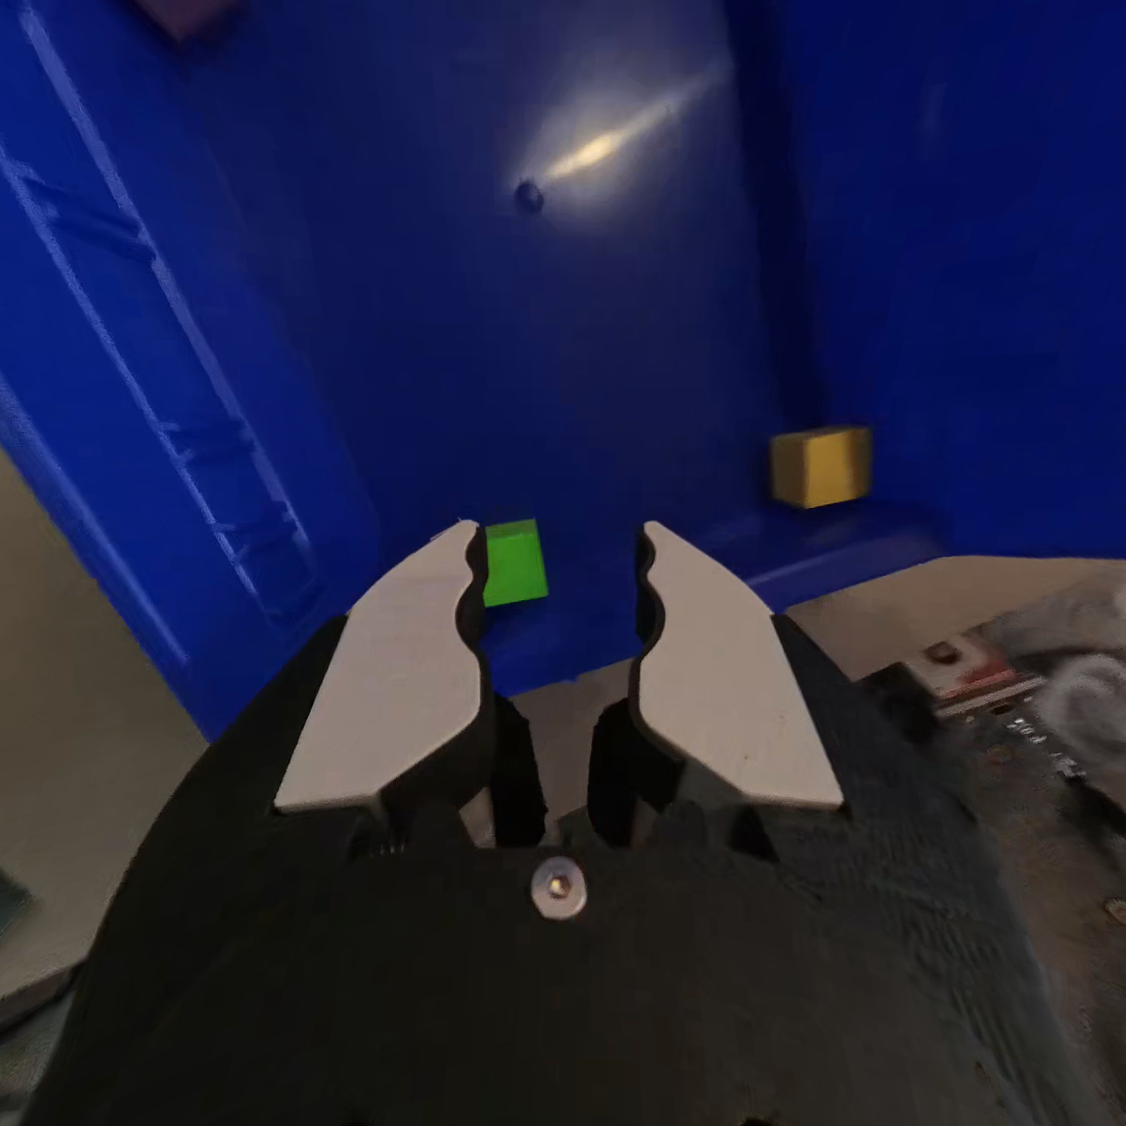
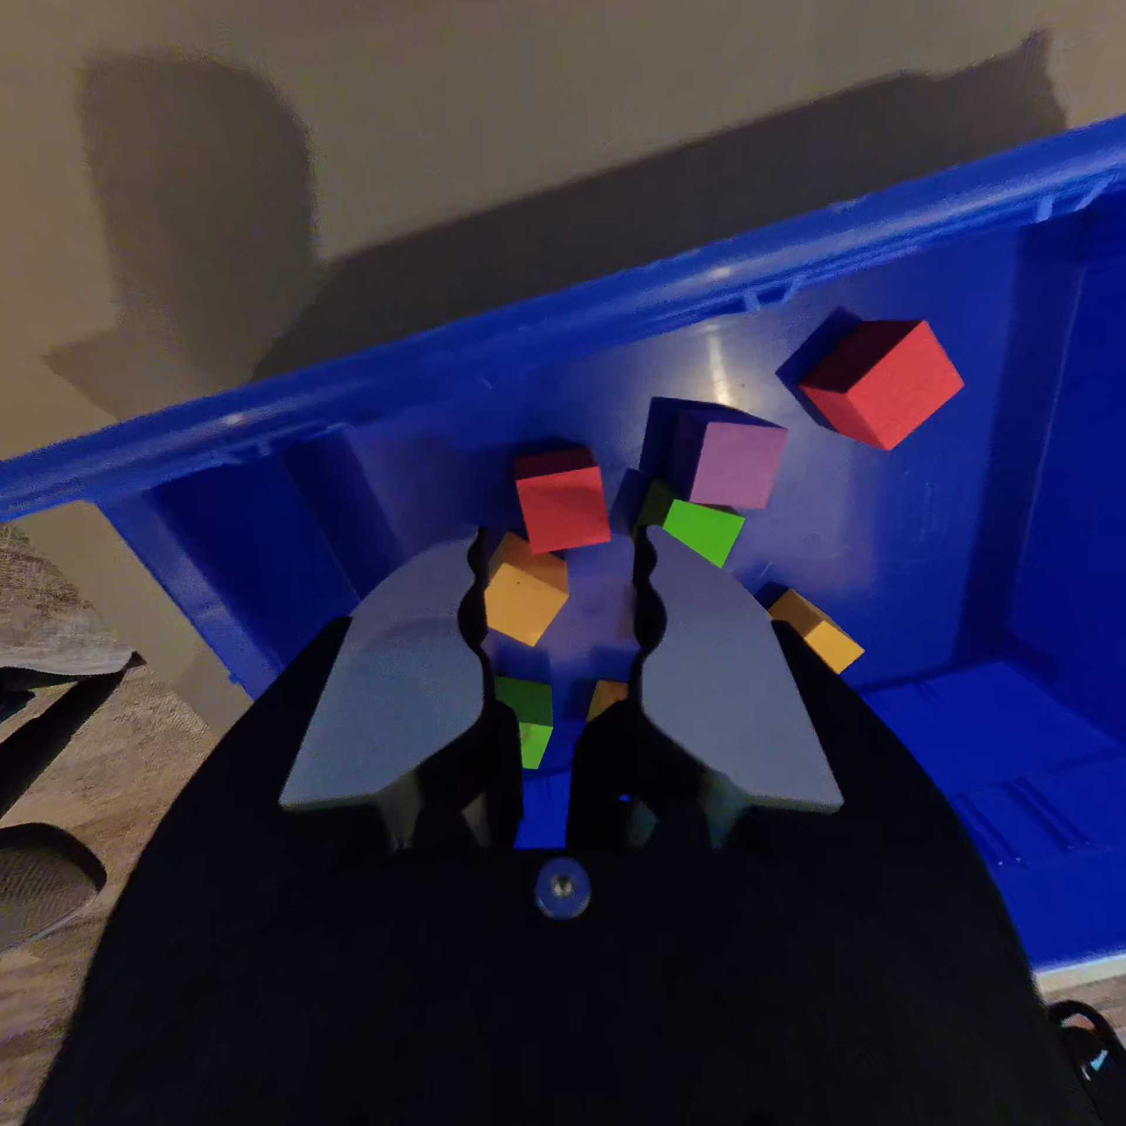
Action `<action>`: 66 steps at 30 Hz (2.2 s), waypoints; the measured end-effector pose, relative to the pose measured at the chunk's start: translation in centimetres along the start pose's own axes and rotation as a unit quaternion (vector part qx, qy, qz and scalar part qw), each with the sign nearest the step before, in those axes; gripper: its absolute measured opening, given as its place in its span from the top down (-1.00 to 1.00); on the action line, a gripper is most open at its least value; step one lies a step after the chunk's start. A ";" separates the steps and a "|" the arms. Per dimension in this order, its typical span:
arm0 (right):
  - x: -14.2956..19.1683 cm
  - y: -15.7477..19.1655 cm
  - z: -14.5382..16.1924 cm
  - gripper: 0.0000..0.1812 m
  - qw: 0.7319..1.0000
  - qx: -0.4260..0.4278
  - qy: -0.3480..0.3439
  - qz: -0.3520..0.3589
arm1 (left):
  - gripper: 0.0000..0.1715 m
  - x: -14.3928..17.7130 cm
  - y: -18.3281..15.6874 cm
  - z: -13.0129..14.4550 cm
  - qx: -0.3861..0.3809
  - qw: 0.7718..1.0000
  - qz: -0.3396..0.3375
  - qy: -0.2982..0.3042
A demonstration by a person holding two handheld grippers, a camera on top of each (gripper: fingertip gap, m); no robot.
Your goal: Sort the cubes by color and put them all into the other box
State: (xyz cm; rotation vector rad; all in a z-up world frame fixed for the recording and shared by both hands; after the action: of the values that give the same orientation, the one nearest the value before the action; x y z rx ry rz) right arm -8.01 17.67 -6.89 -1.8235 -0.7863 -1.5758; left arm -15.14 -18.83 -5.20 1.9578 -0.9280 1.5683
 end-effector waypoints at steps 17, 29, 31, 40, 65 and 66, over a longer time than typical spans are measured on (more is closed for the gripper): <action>1.4 0.3 1.4 0.51 0.997 0.012 -0.060 0.035 | 0.66 -3.5 1.4 0.0 -0.009 0.984 0.013 0.178; 3.5 0.8 2.8 0.36 0.993 -0.011 -0.103 0.055 | 0.66 0.9 -1.0 -4.0 0.007 0.965 0.239 -0.105; 4.9 1.0 2.8 0.37 0.986 -0.014 -0.150 0.074 | 0.66 2.1 -1.9 -4.6 0.016 0.928 0.328 -0.175; 12.2 9.8 -5.4 0.44 0.909 0.130 -0.374 0.129 | 0.67 6.1 -6.5 -5.0 -0.007 0.766 0.573 -0.293; 14.1 11.0 -7.7 0.70 0.905 0.187 -0.370 0.095 | 0.76 7.8 -5.7 -4.8 0.043 0.707 0.581 -0.401; 13.9 9.9 -6.5 0.70 0.918 0.174 -0.344 0.094 | 0.76 7.9 -5.2 -4.6 0.046 0.715 0.566 -0.407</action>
State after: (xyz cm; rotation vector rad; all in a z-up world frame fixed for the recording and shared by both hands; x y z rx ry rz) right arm -2.93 6.98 7.02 -2.1007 -1.0714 -0.5922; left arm -13.34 -13.79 3.86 2.2624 -2.8724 1.0694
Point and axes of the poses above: each gripper's, where its closed fingertips meet, x back along the fingers, z out of its underside, y = z × x across the jaws, the point moved 7 cm from there along x, back along the fingers, and after that the axes turned 6 degrees about -x, right-handed, at the moved point
